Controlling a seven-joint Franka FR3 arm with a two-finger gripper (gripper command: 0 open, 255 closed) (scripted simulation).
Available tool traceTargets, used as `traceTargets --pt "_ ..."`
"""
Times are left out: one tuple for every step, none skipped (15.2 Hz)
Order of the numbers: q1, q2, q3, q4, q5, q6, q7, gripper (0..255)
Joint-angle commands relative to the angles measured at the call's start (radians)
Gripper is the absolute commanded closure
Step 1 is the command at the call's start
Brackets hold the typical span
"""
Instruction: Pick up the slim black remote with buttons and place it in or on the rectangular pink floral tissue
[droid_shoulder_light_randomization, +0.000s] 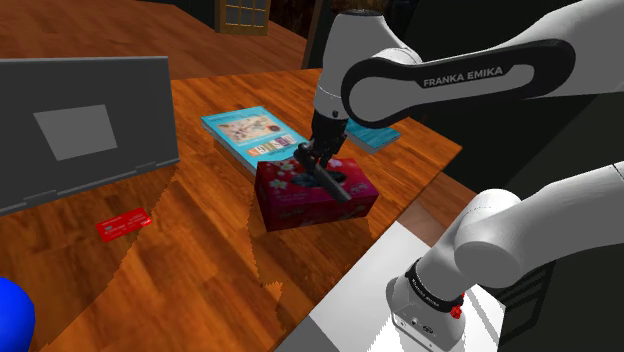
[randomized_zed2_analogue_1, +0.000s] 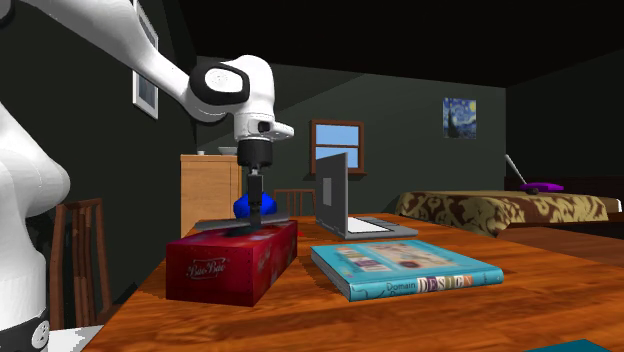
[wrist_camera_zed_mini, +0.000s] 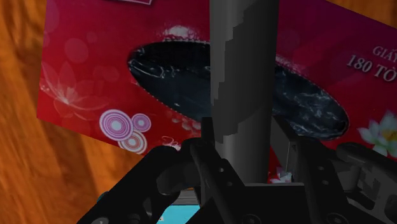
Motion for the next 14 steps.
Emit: traceTargets --pt "0.000 0.001 0.000 -0.004 0.000 0.005 0.000 255" --pt "0.000 0.001 0.000 -0.004 0.000 0.005 0.000 255" --pt "0.000 0.001 0.000 -0.004 0.000 0.005 0.000 255" --pt "0.000 0.001 0.000 -0.004 0.000 0.005 0.000 255" --pt "0.000 0.001 0.000 -0.004 0.000 0.005 0.000 255" --pt "0.000 0.001 0.000 -0.004 0.000 0.005 0.000 255" --pt "0.000 0.001 0.000 -0.004 0.000 0.005 0.000 0" --pt "0.000 0.001 0.000 -0.004 0.000 0.005 0.000 0" --pt "0.000 0.001 0.000 -0.004 0.000 0.005 0.000 0" --pt "0.000 0.001 0.000 -0.004 0.000 0.005 0.000 0" --pt "0.000 0.001 0.000 -0.004 0.000 0.005 0.000 0" --pt "0.000 0.001 0.000 -0.004 0.000 0.005 0.000 0" --pt "0.001 -0.013 -0.002 0.020 0.002 -0.032 -0.002 0" --pt "0.002 -0.025 -0.003 0.045 0.003 -0.069 -0.003 0"
